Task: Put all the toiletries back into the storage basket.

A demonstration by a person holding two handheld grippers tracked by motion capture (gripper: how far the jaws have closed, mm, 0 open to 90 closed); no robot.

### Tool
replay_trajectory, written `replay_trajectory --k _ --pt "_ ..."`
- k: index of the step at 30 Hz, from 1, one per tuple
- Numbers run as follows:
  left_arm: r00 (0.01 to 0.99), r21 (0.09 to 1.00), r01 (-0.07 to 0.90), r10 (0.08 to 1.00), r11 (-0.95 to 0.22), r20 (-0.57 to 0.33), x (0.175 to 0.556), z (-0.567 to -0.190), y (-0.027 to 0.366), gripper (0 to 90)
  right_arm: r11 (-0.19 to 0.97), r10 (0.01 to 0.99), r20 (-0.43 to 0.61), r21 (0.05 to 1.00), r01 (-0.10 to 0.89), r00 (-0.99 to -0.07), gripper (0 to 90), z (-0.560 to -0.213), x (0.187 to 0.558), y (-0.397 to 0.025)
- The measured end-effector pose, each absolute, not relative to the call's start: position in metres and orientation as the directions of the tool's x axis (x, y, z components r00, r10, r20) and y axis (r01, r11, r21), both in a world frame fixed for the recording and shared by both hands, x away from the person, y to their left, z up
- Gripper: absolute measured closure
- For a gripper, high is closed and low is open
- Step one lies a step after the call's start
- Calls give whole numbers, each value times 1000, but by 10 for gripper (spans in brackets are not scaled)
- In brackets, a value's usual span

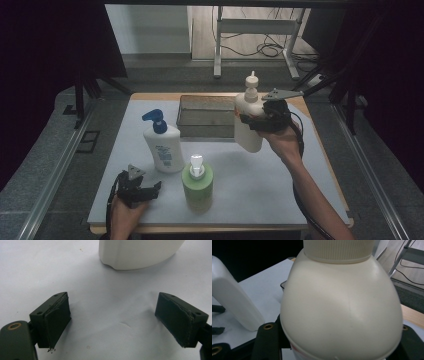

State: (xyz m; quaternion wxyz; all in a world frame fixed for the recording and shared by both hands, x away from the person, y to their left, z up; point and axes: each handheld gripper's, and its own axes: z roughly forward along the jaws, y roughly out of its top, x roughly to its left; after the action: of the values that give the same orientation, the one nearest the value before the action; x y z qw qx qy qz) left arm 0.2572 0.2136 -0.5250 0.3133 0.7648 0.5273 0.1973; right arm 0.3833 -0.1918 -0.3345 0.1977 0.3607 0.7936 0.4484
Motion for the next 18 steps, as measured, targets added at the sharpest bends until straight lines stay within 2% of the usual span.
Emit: replay_trajectory --k 18 --pt "366 687 684 930 -248 -29 257 -525 214 124 333 749 -2 865 374 -662 397 -327 411 -154"
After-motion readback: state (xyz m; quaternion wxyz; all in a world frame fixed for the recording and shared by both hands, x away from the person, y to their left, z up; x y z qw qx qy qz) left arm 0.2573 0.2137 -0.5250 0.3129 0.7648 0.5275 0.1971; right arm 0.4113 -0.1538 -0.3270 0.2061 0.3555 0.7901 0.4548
